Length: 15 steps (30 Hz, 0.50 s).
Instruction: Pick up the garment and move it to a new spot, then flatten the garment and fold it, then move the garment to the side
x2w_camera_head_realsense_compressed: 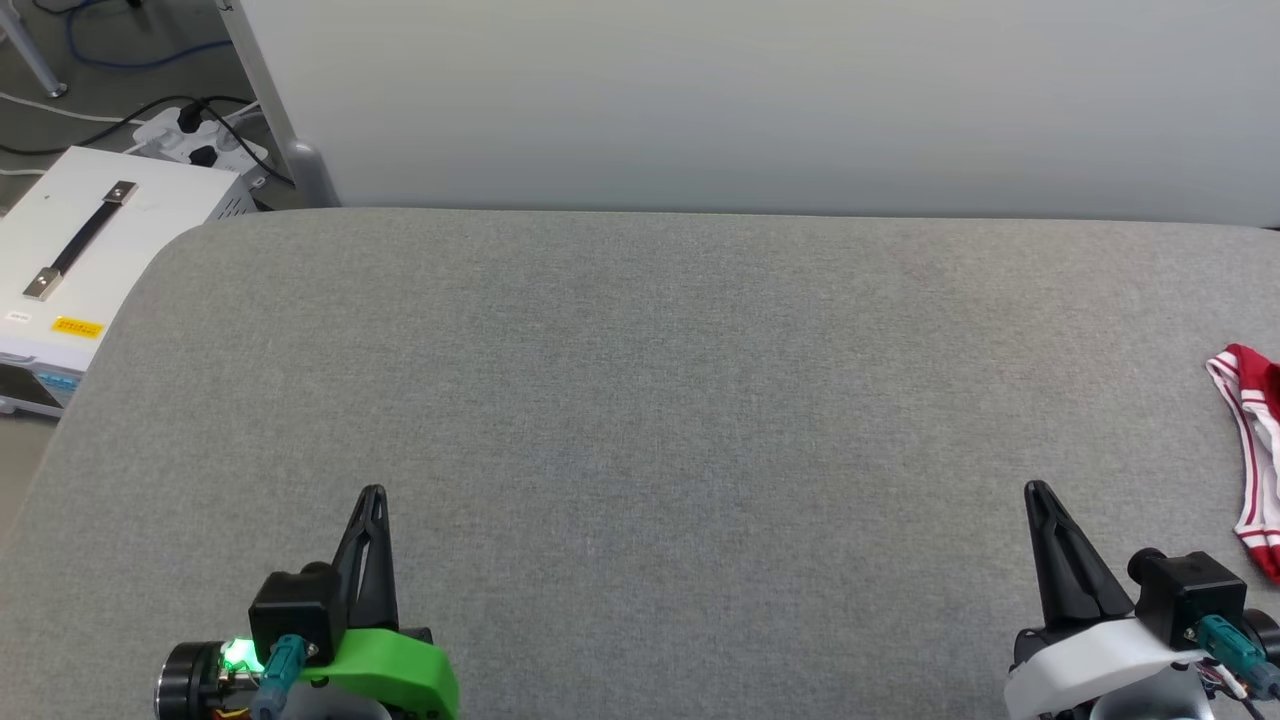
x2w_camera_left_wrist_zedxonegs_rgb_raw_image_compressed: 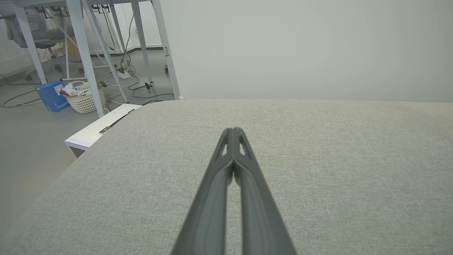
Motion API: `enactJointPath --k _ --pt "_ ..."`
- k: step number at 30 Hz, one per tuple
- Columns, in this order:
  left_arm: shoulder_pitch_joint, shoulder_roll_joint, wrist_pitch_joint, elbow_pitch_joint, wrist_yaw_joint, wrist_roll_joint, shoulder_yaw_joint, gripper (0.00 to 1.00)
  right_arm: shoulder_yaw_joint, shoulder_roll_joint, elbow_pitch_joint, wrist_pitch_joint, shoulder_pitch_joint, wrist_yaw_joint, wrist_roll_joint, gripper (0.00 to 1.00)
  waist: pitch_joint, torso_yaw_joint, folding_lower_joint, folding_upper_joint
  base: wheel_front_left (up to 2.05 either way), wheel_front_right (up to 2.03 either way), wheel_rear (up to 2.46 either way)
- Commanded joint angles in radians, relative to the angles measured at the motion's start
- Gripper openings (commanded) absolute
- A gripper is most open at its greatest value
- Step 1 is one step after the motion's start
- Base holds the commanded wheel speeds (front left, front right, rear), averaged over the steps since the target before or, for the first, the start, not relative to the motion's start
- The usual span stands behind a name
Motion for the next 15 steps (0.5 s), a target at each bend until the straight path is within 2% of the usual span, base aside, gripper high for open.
enactJointPath --k 1,15 --pt "-0.020 -0.005 0.006 -0.005 -0.004 0.013 0.004 0.00 0.001 0.003 -0.008 0.010 -0.020 0.000 -0.013 0.00 0.000 -0.001 0.0000 0.0000 0.00 0.00 0.00" --pt "-0.029 -0.009 0.036 -0.008 -0.007 0.023 0.011 0.00 0.003 0.006 -0.012 0.040 -0.030 0.000 -0.034 0.00 -0.004 -0.008 0.0000 0.0000 0.00 0.00 0.00"
